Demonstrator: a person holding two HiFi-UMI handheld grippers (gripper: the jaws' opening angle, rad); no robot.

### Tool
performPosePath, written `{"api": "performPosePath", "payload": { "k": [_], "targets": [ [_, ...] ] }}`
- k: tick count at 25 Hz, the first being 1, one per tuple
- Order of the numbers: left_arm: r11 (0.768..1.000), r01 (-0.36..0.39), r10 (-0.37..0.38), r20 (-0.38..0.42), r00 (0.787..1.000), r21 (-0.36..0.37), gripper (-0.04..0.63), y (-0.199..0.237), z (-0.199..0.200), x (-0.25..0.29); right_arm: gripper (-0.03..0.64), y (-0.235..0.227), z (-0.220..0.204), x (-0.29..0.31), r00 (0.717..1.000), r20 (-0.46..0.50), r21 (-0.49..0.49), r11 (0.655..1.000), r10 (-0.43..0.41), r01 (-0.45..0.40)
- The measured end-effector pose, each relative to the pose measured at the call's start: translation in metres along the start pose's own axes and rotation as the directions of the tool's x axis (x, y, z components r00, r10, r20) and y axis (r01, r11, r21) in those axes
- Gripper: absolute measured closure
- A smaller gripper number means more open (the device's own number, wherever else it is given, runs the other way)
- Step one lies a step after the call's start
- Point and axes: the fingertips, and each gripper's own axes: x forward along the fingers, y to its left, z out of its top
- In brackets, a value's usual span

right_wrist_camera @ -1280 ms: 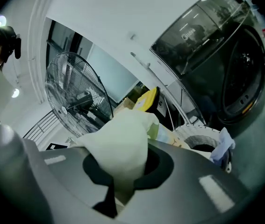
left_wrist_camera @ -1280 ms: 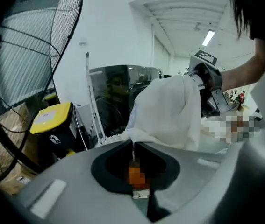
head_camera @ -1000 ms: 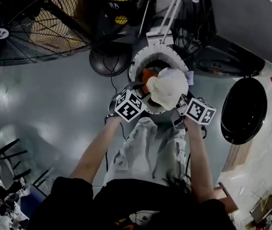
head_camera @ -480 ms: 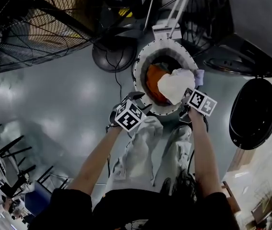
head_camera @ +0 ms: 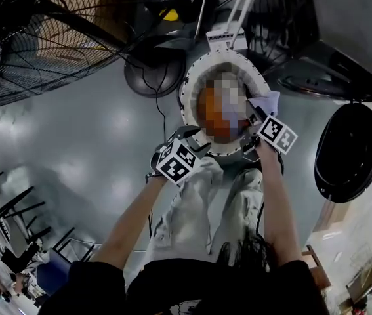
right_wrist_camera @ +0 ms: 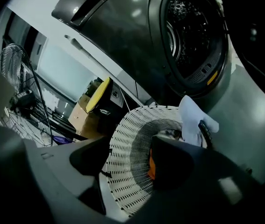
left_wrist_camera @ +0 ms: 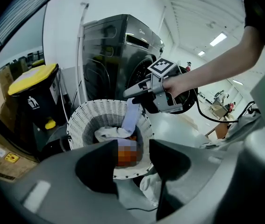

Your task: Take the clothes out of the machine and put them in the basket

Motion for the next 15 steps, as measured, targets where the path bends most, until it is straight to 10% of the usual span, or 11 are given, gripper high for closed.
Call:
{"api": "performPosePath", "payload": {
  "k": [15],
  "targets": [
    [0.998, -0.055, 0.048, 0.168, 0.985, 0.037, 0.388, -0.012, 0.074, -0.059, 0.407, 0.091, 0.009, -0.097, 0.974, 0.078, -0.048, 0.976, 0.213, -0.21]
  ]
}}
